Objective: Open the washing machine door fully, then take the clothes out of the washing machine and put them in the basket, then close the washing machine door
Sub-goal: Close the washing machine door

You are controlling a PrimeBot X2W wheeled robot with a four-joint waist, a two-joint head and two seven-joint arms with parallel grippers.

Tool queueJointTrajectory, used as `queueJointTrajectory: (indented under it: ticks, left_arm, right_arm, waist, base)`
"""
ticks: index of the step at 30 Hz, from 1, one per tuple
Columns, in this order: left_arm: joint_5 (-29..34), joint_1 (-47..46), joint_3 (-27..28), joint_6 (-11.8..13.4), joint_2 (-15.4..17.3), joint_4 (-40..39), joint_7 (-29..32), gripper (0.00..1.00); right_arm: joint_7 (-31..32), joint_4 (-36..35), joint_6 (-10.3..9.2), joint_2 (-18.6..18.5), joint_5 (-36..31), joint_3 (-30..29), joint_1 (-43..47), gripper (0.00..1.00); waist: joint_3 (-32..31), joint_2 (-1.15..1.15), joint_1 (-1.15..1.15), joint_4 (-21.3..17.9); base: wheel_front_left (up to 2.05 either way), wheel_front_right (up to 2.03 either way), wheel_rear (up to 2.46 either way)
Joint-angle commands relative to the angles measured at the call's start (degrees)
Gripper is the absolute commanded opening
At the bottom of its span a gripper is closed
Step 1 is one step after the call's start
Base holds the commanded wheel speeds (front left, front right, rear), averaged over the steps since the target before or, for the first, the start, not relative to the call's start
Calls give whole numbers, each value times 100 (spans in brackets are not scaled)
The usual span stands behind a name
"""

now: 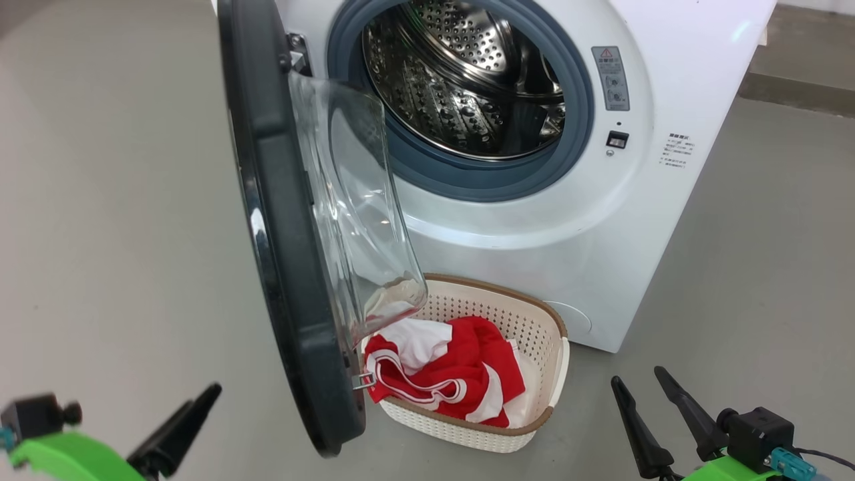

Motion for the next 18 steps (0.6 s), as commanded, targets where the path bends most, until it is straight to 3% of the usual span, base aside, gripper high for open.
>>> queueJointTrajectory:
  ticks: [1,18]
  left_arm:
    - [-23,-12,137,-38,205,-36,-265,100]
    - [-92,549,-554,-38,100,613,-2261,100]
  right_arm:
    - [-37,-115,37,-95,-50,150,-34,100]
    - [-37,-79,37,-110,-26,137,-39,100]
  waist:
    - [-22,0,0,14]
    - [-108,0,0,59]
  base:
    - [0,0,0]
    - [0,0,0]
